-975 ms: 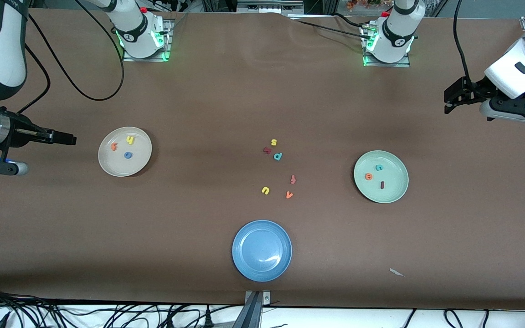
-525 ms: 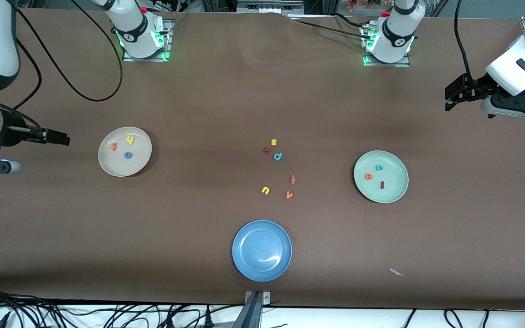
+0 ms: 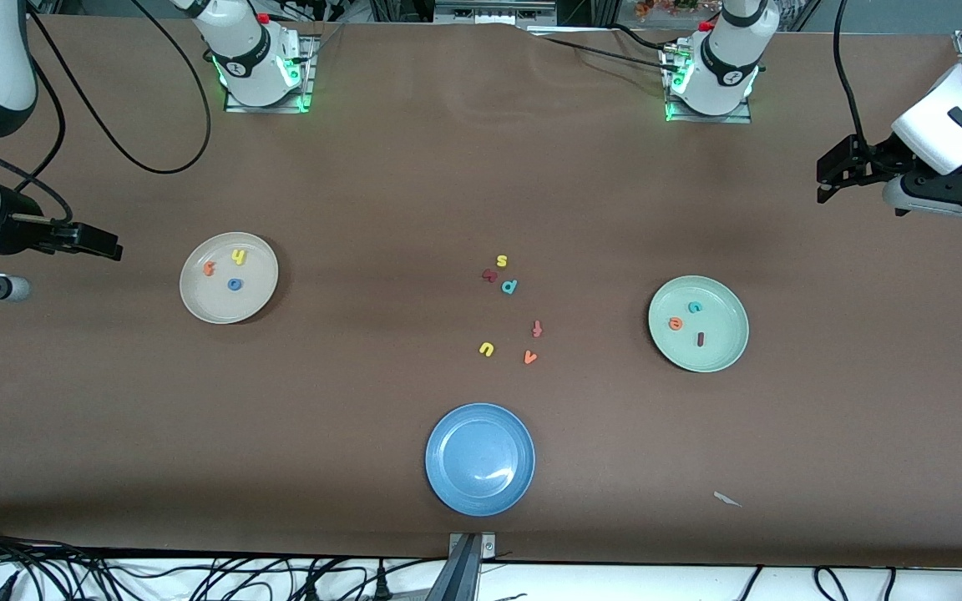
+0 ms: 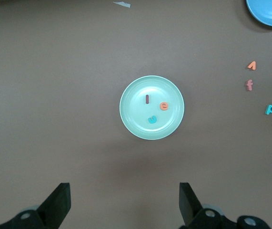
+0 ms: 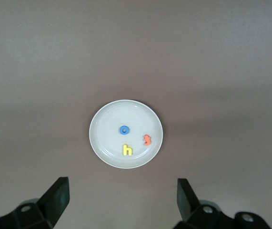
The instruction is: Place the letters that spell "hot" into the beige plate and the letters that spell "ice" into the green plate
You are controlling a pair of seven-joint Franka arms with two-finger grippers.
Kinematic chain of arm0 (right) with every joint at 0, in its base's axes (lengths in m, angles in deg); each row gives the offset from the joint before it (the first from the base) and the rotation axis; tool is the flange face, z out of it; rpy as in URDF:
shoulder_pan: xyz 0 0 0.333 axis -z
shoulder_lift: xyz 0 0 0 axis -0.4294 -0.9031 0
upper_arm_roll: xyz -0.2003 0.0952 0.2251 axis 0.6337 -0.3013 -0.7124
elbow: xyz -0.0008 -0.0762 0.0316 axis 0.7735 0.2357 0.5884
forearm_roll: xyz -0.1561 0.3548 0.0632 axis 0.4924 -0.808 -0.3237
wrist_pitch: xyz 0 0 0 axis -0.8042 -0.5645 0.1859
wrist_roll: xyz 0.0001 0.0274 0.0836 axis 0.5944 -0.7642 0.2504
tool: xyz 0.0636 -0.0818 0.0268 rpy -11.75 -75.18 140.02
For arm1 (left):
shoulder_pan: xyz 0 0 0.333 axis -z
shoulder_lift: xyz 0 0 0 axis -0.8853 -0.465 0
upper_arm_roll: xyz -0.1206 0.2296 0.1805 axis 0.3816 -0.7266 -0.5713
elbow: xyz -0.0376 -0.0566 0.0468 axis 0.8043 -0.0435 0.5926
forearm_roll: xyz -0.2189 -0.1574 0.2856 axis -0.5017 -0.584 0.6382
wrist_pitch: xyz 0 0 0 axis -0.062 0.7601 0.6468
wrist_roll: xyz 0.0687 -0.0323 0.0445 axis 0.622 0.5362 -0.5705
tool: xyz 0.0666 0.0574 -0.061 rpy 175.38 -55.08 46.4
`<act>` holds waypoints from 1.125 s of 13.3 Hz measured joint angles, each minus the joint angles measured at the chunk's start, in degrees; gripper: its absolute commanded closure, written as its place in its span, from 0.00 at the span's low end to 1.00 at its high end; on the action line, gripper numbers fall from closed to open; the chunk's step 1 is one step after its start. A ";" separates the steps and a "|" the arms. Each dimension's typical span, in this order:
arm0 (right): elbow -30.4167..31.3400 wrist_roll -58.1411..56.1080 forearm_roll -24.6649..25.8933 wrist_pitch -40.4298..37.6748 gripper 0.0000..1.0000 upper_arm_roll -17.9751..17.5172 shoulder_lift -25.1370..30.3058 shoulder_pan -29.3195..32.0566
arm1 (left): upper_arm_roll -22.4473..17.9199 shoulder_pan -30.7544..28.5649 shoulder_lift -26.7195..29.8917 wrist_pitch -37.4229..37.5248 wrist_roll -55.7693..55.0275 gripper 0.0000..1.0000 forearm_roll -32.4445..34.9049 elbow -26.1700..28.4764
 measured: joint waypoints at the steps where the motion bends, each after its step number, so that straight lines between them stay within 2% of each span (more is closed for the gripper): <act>1: 0.25 0.02 0.00 0.12 0.01 0.08 -0.01 0.01 | 0.00 -0.04 0.00 0.03 0.00 0.00 0.00 0.04; 9: 0.49 0.13 0.00 0.66 0.00 0.53 0.06 0.12 | -0.01 -0.12 0.08 0.20 0.02 0.00 0.00 0.12; 15: -2.38 2.78 0.00 0.76 0.01 0.56 1.06 0.11 | -0.01 -0.13 0.08 0.23 0.02 0.00 0.00 0.34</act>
